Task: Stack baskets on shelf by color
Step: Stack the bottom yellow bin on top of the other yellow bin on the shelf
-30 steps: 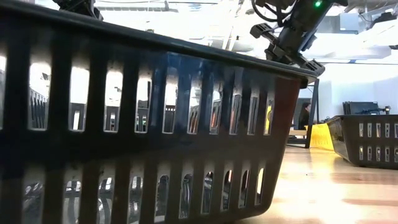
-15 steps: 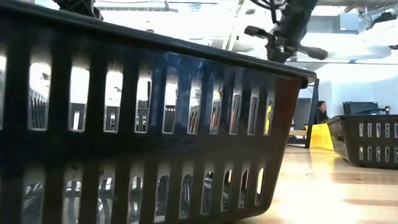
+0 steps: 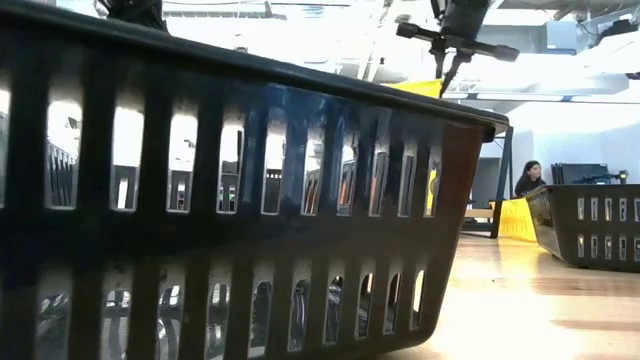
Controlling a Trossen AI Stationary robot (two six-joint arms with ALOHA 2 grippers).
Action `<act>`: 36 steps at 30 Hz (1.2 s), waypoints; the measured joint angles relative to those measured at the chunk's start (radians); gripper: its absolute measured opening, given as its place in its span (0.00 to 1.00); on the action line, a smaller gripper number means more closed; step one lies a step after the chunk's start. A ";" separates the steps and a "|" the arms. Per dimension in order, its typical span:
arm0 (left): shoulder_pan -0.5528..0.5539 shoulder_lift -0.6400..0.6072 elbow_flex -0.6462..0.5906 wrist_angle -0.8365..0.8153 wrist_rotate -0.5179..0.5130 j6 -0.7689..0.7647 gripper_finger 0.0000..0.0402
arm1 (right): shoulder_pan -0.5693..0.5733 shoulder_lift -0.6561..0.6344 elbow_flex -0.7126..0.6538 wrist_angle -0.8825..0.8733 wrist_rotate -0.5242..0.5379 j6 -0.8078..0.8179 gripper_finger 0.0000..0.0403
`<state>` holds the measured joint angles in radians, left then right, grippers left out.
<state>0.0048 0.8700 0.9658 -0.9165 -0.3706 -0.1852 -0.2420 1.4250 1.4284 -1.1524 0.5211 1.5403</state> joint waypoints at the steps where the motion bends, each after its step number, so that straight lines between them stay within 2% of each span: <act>1: 0.010 0.000 0.000 0.000 0.005 0.016 0.36 | -0.004 0.000 0.000 -0.020 -0.024 0.009 0.01; 7: 0.092 0.000 0.000 0.000 0.098 0.177 0.36 | 0.004 0.003 0.000 -0.102 -0.117 0.133 0.01; 13: 0.171 0.000 0.000 -0.010 0.284 0.340 0.36 | 0.004 0.003 0.000 -0.064 -0.221 0.092 0.01; 15: 0.187 0.000 0.000 -0.010 0.310 0.364 0.36 | 0.009 0.003 0.000 -0.071 -0.200 0.142 0.01; 20: 0.214 0.000 0.000 -0.009 0.314 0.394 0.36 | 0.051 0.003 0.000 -0.063 -0.031 0.297 0.01; 25: 0.224 0.000 0.000 -0.011 0.315 0.421 0.36 | 0.067 0.004 0.000 -0.074 0.028 0.403 0.01; 30: 0.224 0.000 0.000 -0.014 0.344 0.443 0.36 | 0.103 0.080 -0.003 -0.117 0.034 0.516 0.01; 36: 0.224 0.000 0.000 -0.034 0.373 0.487 0.36 | 0.131 0.183 -0.001 -0.205 -0.053 0.662 0.02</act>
<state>0.2291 0.8699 0.9657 -0.9507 0.0021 0.3017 -0.1112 1.6083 1.4273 -1.3570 0.4684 2.2025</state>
